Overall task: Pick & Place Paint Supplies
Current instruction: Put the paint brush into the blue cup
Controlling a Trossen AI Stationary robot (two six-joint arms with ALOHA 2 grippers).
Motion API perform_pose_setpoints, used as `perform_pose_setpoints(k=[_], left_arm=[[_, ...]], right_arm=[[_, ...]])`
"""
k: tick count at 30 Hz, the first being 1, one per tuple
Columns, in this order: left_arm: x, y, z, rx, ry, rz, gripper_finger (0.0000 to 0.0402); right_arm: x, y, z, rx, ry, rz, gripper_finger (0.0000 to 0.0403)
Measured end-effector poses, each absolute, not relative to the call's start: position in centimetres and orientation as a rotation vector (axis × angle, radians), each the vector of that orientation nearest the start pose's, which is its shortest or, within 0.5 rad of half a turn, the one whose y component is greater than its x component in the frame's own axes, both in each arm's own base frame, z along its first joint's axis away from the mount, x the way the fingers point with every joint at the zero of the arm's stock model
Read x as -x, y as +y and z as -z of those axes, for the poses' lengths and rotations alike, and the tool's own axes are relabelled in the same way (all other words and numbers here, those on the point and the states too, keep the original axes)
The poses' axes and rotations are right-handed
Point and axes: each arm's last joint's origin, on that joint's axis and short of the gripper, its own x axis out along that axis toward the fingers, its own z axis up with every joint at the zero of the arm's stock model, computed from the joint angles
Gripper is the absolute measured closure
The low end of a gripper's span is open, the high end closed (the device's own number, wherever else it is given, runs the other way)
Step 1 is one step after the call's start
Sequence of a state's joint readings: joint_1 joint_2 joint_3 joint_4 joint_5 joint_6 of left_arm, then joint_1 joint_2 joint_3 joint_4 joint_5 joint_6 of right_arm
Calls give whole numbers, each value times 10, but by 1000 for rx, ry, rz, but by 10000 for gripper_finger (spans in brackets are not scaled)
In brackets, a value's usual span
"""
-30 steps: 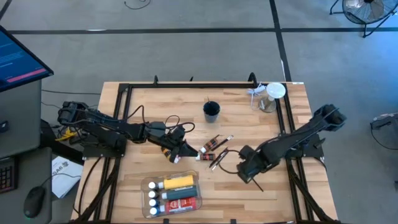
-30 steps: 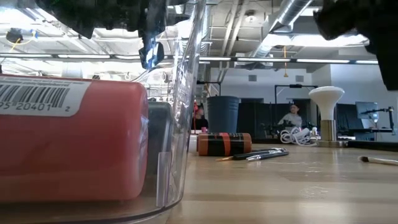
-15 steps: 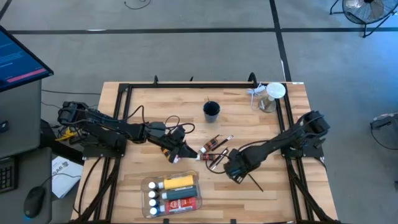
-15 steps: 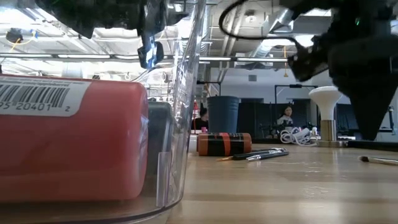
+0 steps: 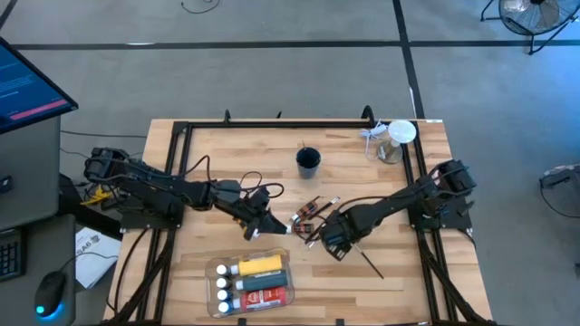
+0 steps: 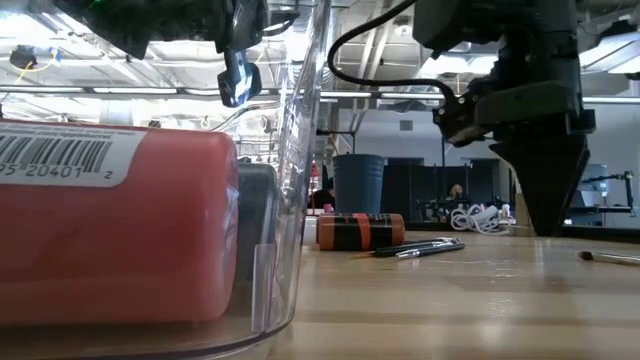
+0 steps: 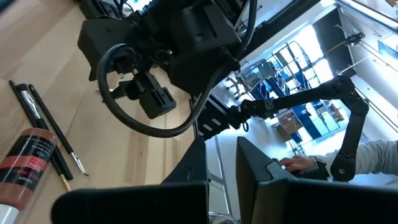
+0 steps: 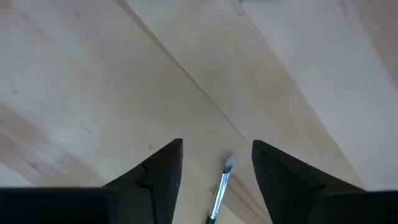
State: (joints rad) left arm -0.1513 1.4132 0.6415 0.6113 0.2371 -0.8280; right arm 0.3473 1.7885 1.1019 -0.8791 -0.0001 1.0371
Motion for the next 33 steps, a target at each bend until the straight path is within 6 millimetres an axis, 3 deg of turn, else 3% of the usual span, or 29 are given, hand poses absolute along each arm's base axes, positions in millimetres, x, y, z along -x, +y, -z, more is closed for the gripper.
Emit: perform_pose_setpoints(k=[8, 20, 33], left_arm=[[-286, -51, -221, 822, 313, 299, 400], [-286, -51, -221, 819, 312, 299, 400], [-286, -50, -221, 812, 310, 298, 400]], right_arm=[[-288, 98, -155, -633, 1552, 518, 206], [-268, 101, -134, -647, 1624, 560, 215], [-270, 96, -132, -674, 1590, 566, 271]])
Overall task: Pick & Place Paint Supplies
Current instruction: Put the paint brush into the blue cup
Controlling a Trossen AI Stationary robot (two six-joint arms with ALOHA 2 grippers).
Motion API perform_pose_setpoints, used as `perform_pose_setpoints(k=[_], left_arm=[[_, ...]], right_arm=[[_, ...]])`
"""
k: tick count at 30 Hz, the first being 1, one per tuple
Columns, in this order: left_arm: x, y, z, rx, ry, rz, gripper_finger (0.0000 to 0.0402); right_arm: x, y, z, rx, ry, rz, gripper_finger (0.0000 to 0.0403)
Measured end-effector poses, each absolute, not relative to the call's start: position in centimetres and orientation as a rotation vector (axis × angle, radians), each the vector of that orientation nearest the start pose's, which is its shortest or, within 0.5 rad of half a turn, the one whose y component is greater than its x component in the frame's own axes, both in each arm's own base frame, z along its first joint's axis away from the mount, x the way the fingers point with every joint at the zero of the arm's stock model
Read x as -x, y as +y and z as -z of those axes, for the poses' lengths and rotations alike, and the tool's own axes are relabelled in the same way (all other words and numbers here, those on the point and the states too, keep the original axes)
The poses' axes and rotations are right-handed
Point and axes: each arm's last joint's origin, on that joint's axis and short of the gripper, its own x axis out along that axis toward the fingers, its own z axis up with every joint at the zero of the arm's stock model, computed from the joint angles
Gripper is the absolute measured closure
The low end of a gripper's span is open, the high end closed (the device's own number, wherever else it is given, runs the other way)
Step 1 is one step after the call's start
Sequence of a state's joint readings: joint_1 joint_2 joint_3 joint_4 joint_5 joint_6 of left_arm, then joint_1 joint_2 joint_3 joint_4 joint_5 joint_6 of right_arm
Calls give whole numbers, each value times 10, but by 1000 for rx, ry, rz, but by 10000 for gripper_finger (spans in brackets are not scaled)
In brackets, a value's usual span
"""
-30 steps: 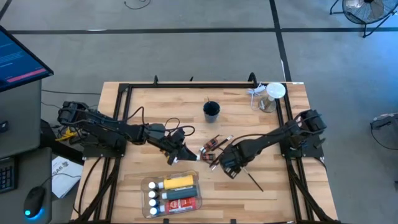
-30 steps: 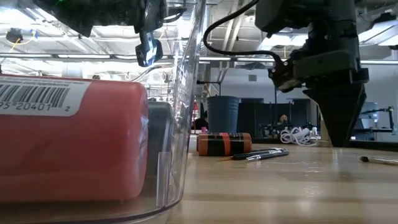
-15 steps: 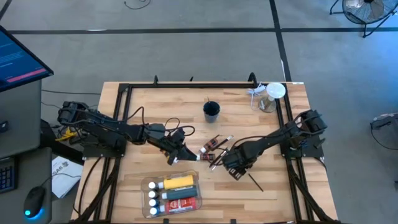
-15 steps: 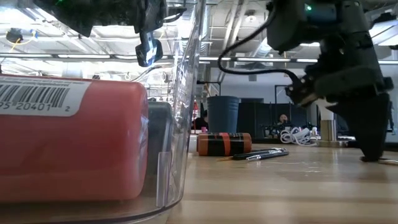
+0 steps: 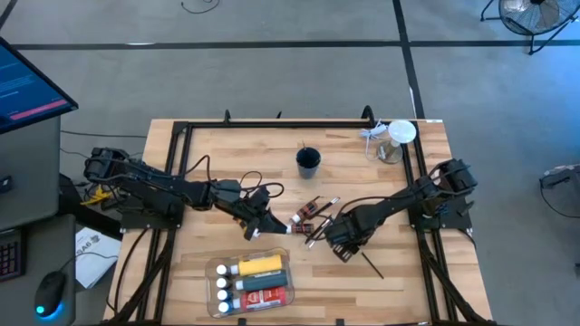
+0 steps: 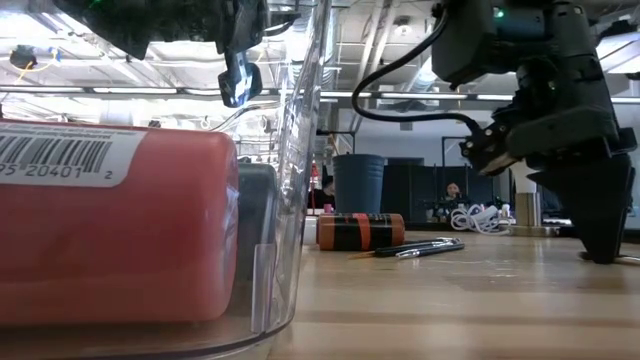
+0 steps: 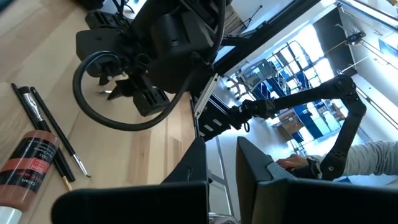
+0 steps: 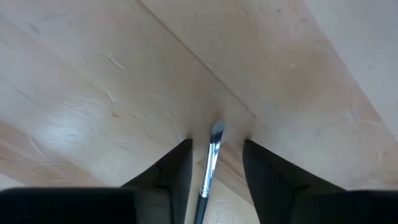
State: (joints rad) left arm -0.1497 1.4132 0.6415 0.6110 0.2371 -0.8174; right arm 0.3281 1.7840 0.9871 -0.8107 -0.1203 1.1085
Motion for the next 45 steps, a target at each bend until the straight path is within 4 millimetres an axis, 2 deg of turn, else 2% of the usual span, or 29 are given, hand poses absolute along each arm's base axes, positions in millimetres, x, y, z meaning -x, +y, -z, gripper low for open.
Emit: perform_pose_setpoints(k=[15, 29, 32, 39, 45], left_arm=[[-286, -50, -221, 803, 309, 299, 400], [-286, -50, -221, 787, 306, 302, 400], [-286, -50, -221, 786, 305, 302, 400], [-286, -50, -221, 785, 305, 302, 400], [-287, -50, -221, 785, 304, 297, 400]], right_arm=[[-271, 95, -131, -670, 1575, 567, 395], [-272, 94, -133, -652, 1568, 549, 401], [-273, 91, -138, -642, 1520, 546, 402], [-273, 74, -167, -681, 1380, 558, 402], [-273, 42, -217, -704, 1040, 553, 403]])
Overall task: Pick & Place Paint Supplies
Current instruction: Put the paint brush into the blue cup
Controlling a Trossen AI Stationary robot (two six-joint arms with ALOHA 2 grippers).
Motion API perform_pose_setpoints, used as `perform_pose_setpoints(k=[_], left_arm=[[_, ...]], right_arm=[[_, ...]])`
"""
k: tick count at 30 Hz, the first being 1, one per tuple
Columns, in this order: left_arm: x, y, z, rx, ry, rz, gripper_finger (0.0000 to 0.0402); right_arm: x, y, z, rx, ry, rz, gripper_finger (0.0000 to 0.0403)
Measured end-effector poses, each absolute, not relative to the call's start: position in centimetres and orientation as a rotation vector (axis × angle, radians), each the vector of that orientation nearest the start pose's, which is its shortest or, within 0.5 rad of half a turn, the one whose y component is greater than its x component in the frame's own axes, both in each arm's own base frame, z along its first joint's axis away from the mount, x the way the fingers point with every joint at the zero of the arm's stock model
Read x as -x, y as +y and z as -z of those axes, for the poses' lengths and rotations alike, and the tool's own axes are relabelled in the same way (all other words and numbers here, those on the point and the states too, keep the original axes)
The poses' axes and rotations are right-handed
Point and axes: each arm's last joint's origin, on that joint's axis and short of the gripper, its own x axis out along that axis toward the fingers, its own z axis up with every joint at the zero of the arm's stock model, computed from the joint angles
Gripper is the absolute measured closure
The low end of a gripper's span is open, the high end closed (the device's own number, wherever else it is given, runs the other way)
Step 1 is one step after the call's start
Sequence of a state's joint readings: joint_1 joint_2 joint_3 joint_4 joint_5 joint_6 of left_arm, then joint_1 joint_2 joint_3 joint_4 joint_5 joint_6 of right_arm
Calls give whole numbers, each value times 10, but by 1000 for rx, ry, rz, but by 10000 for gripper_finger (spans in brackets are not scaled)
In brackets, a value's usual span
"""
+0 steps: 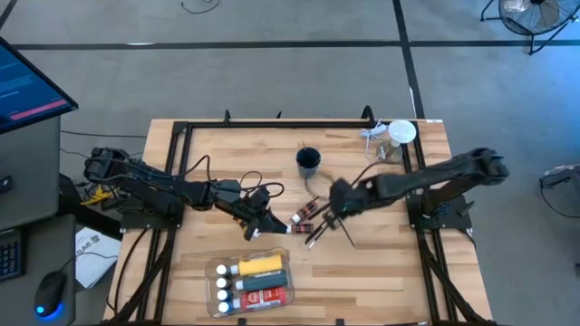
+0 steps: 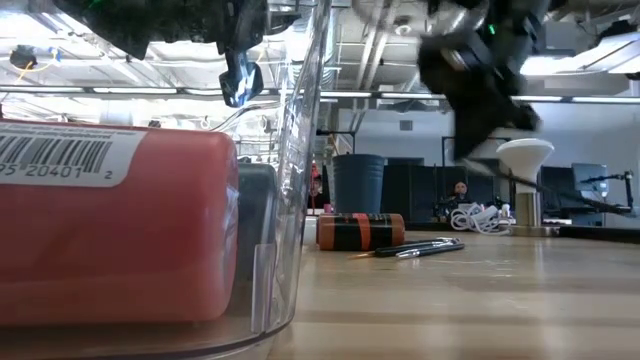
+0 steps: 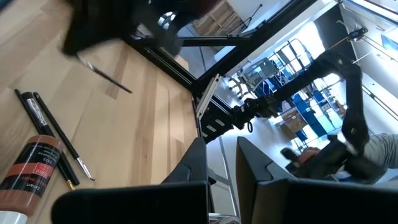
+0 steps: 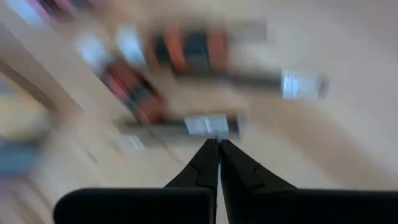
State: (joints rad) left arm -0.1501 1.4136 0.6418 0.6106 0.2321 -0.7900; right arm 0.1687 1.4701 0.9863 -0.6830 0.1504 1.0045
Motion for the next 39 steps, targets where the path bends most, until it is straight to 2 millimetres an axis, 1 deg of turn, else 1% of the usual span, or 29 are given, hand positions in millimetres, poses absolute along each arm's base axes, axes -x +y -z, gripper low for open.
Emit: perform_pose_setpoints(k=[4, 8, 12, 15, 17, 20, 22, 24, 28, 30, 36, 39], left_arm=[[-287, -50, -221, 785, 301, 289, 400], [-287, -49, -221, 785, 296, 276, 400], [-287, -49, -221, 786, 287, 255, 400], [-287, -48, -221, 791, 282, 241, 400], [-287, -48, -221, 804, 279, 228, 400], [-287, -48, -221, 816, 277, 214, 400], [-287, -48, -221, 820, 276, 209, 400], [-287, -47, -221, 834, 273, 197, 400], [-288, -47, -221, 837, 268, 183, 400], [-287, -47, -221, 837, 269, 183, 400], [-287, -47, -221, 837, 269, 183, 400], [-287, -47, -221, 836, 269, 183, 400]], right_arm=[[-269, 10, -258, -644, 720, 584, 403], [-265, -26, -292, -552, 442, 645, 403], [-266, -58, -315, -460, 222, 694, 403], [-270, -78, -323, -413, 114, 725, 403], [-272, -89, -320, -390, 105, 757, 403], [-280, -102, -307, -359, 152, 793, 403], [-286, -108, -297, -335, 190, 800, 403], [-295, -112, -290, -312, 187, 782, 403], [-309, -113, -282, -305, 155, 741, 403], [-313, -112, -276, -303, 171, 737, 403], [-316, -110, -264, -297, 251, 739, 403], [-317, -106, -264, -292, 256, 737, 403]])
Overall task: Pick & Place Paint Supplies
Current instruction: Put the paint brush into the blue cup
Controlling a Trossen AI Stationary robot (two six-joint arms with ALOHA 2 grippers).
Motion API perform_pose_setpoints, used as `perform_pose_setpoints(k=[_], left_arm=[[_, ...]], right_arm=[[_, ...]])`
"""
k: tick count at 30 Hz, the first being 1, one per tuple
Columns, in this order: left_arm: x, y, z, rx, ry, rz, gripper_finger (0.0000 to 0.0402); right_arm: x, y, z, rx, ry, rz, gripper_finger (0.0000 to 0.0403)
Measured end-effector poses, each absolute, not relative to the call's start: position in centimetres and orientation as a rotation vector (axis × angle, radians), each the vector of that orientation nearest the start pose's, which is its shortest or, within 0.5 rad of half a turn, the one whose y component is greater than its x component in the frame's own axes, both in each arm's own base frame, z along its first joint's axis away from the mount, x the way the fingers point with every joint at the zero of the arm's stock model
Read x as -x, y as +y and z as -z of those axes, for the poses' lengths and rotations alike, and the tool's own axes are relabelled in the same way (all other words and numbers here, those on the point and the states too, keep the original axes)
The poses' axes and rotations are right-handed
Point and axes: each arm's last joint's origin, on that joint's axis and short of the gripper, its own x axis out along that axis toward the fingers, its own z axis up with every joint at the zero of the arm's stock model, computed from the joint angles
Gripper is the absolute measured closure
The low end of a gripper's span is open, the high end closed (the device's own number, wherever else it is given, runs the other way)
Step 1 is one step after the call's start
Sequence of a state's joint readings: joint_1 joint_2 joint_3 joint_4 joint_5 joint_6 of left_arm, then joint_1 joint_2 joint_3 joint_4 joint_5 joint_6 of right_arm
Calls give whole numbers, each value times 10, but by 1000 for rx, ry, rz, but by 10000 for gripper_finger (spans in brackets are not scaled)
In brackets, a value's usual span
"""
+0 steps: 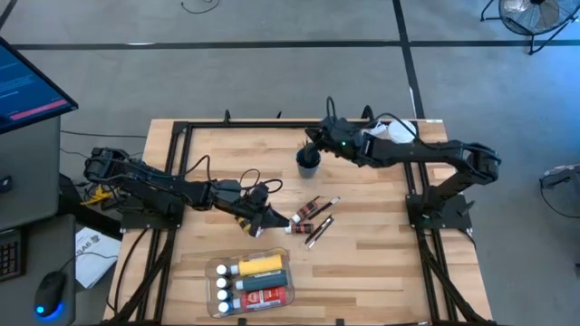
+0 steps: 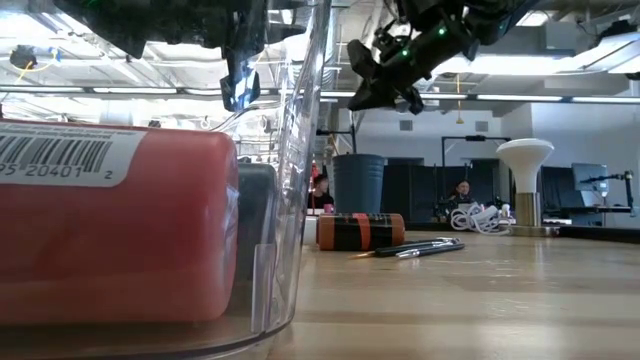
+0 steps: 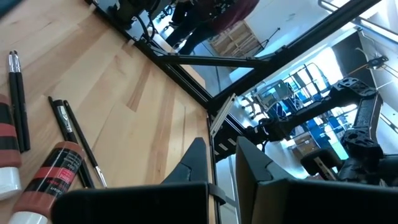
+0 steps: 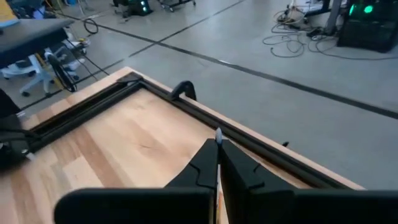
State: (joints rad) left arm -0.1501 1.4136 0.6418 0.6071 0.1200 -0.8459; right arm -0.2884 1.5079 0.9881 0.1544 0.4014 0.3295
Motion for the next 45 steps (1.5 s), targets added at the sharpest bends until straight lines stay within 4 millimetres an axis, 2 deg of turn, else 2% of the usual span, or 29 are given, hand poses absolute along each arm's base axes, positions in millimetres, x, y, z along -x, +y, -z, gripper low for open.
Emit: perform_pose_setpoints(k=[4, 8, 14, 23, 29, 38, 41, 45], left_arm=[[-287, -47, -221, 836, 269, 183, 400], [-287, -47, -221, 836, 270, 183, 400], [-288, -46, -221, 837, 269, 181, 400], [-288, -46, -221, 837, 270, 184, 400], [-288, -46, -221, 836, 270, 185, 400], [-288, -46, -221, 834, 271, 188, 400], [-288, -46, -221, 834, 271, 189, 400], [-288, -46, -221, 834, 272, 189, 400]], right_arm=[[-318, -104, -262, -259, 266, 763, 403], [-324, -105, -247, -279, 314, 777, 403], [-331, -99, -236, -326, 320, 770, 398], [-331, -93, -236, -310, 342, 783, 337], [-323, -88, -254, -315, 298, 769, 299], [-284, -67, -312, -358, 172, 632, 265], [-267, -55, -323, -409, 208, 553, 265], [-244, -39, -324, -545, 334, 469, 273]])
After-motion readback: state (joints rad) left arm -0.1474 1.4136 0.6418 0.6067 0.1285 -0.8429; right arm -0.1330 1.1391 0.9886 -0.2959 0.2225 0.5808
